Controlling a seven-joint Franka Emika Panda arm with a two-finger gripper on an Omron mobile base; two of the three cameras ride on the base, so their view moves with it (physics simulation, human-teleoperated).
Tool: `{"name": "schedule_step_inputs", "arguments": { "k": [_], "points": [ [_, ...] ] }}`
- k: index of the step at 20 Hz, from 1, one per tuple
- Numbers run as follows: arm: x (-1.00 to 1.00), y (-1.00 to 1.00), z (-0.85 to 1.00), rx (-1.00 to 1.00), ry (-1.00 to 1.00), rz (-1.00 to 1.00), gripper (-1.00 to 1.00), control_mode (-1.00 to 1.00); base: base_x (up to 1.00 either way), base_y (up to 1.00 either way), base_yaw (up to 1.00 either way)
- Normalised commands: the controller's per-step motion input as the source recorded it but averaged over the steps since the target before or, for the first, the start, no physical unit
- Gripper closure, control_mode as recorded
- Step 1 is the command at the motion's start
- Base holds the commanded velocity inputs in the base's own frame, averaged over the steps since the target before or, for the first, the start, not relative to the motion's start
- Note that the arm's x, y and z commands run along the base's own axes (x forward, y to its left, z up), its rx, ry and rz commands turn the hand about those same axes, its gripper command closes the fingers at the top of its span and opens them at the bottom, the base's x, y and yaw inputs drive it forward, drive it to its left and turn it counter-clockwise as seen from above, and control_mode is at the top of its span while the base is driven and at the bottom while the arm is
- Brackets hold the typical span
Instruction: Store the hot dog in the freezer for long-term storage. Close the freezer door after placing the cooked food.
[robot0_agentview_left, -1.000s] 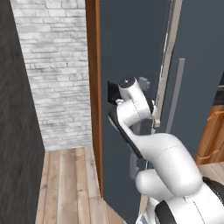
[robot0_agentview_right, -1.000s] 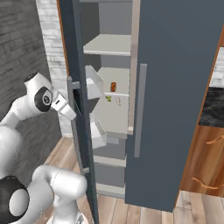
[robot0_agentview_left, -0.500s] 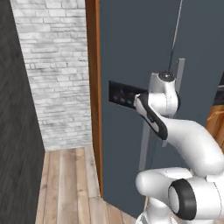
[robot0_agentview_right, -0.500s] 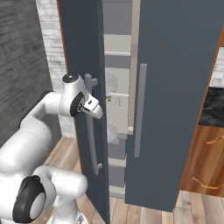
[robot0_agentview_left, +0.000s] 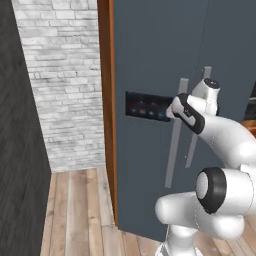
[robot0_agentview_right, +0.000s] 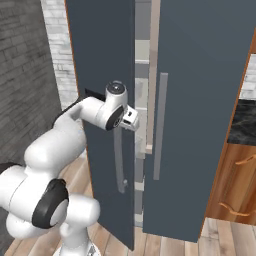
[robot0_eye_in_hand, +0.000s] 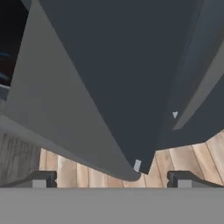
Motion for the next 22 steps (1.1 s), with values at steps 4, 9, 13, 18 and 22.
{"name": "schedule_step_inputs", "arguments": {
  "k": [4, 9, 13, 18, 22],
  "points": [
    [0.32, -0.08, 0.0, 0.0, 0.0, 0.0, -1.0, -1.0, 0.0, 0.0, 0.0],
    [0.4, 0.0, 0.0, -0.03, 0.0, -0.03, -1.0, -1.0, 0.0, 0.0, 0.0],
    [0.4, 0.0, 0.0, -0.08, 0.0, -0.13, -1.0, -1.0, 0.0, 0.0, 0.0],
    [0.51, 0.0, 0.0, -0.1, 0.0, -0.16, -1.0, -1.0, 0.0, 0.0, 0.0],
    [0.55, -0.09, 0.0, -0.02, 0.0, -0.05, -1.0, -1.0, 0.0, 0.0, 0.0]
  ]
}}
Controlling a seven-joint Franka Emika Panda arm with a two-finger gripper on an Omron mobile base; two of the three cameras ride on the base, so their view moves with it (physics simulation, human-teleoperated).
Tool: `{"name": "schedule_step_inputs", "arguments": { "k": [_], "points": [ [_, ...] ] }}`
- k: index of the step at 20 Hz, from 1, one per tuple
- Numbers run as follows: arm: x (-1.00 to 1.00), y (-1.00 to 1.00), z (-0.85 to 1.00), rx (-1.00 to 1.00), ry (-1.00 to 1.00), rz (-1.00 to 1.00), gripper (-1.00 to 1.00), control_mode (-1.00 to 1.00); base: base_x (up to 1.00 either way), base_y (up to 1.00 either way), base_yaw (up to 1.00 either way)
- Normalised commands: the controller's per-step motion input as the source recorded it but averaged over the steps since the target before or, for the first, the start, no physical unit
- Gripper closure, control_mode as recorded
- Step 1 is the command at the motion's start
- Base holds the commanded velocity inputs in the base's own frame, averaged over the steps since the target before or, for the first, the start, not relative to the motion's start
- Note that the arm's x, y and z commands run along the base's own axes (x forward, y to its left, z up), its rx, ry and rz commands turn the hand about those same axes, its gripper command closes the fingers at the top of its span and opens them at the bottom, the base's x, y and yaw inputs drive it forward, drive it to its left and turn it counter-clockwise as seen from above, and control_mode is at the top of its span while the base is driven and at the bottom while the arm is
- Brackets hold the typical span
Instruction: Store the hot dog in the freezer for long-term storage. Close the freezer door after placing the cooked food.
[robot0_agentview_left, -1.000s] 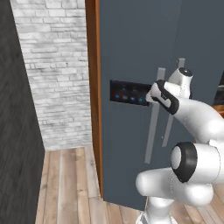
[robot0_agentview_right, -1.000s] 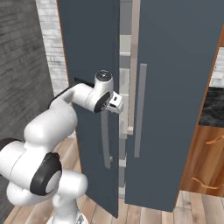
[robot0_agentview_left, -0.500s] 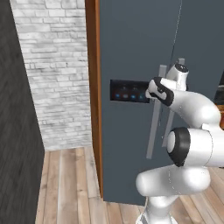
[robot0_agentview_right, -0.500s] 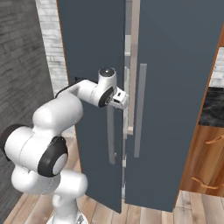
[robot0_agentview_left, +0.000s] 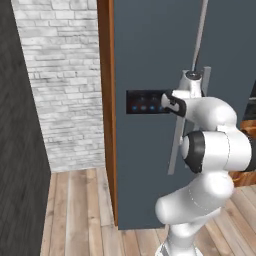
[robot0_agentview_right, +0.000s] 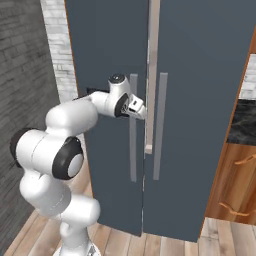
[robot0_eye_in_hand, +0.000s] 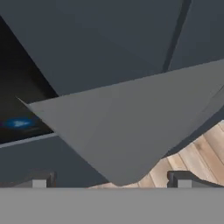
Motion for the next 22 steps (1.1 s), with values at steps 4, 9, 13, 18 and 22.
{"name": "schedule_step_inputs", "arguments": {
  "k": [4, 9, 13, 18, 22],
  "points": [
    [0.51, -0.39, 0.0, 0.0, 0.0, 0.02, -1.0, -1.0, 0.0, 0.0, 0.0],
    [0.43, -0.5, 0.0, 0.0, 0.0, 0.07, -1.0, -1.0, 0.0, 0.0, 0.0],
    [0.43, -0.38, 0.0, 0.0, 0.0, 0.06, -1.0, -1.0, 0.0, 0.0, 0.0],
    [0.41, -0.25, 0.0, 0.0, -0.07, 0.04, -1.0, -1.0, 0.0, 0.0, 0.0],
    [0.18, -0.07, -0.12, -0.03, -0.26, 0.01, -1.0, -1.0, 0.0, 0.0, 0.0]
  ]
}}
